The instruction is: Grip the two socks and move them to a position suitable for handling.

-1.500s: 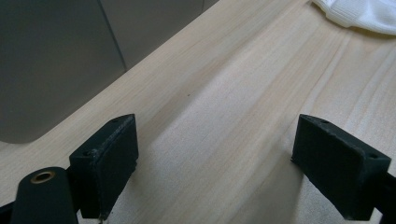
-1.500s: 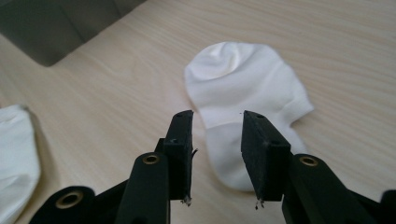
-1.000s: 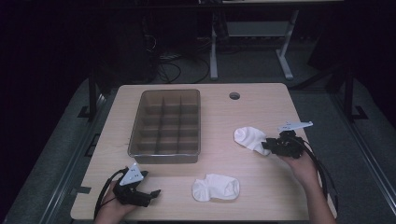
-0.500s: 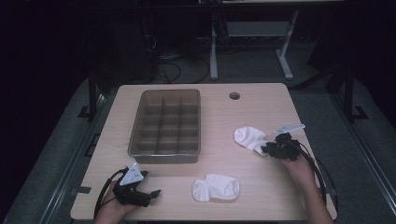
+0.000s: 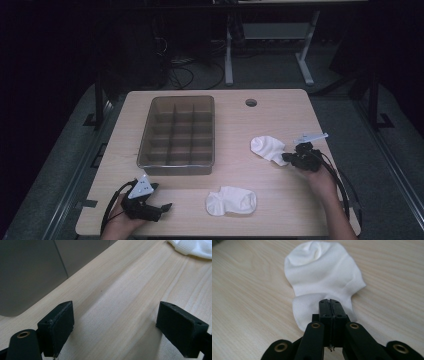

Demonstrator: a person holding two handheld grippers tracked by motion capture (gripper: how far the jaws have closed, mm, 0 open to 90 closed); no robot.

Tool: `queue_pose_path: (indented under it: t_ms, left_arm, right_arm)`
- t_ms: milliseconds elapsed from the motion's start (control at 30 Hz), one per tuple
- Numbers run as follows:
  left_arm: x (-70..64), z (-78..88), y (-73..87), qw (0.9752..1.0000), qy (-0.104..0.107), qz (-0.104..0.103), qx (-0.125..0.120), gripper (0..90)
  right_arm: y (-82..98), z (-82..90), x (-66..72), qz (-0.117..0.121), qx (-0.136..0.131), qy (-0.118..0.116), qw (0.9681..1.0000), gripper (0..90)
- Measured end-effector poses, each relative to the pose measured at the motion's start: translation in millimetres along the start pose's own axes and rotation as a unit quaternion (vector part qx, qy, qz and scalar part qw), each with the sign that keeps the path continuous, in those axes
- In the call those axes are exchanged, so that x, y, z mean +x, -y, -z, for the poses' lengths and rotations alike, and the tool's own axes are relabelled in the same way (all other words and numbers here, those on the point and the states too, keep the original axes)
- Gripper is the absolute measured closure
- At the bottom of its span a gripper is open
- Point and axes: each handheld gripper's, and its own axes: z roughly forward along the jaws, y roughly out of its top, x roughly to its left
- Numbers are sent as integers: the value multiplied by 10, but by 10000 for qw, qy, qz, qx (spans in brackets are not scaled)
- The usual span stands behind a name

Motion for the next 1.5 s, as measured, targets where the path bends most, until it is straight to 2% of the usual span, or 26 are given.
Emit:
queue_pose_path:
  t_ms: [200,533,1033,1367,1500]
  left_arm:
    - [0,0,0,10000,-1,4,0,141]
    - [0,0,0,10000,-2,4,-1,141]
    - [0,0,0,10000,-2,5,-1,142]
    - [0,-1,1,10000,-4,7,-11,142]
    - [-1,-2,1,10000,-9,17,-18,142]
  right_arm:
    - [-17,114,1,-140,-243,-91,9996,891]
    - [-54,267,57,-136,-533,-223,9982,893]
    - [-154,464,251,169,-871,-288,9956,894]
    - [-180,754,290,221,-1251,-261,9915,894]
    - [-171,859,316,293,-1285,-278,9909,894]
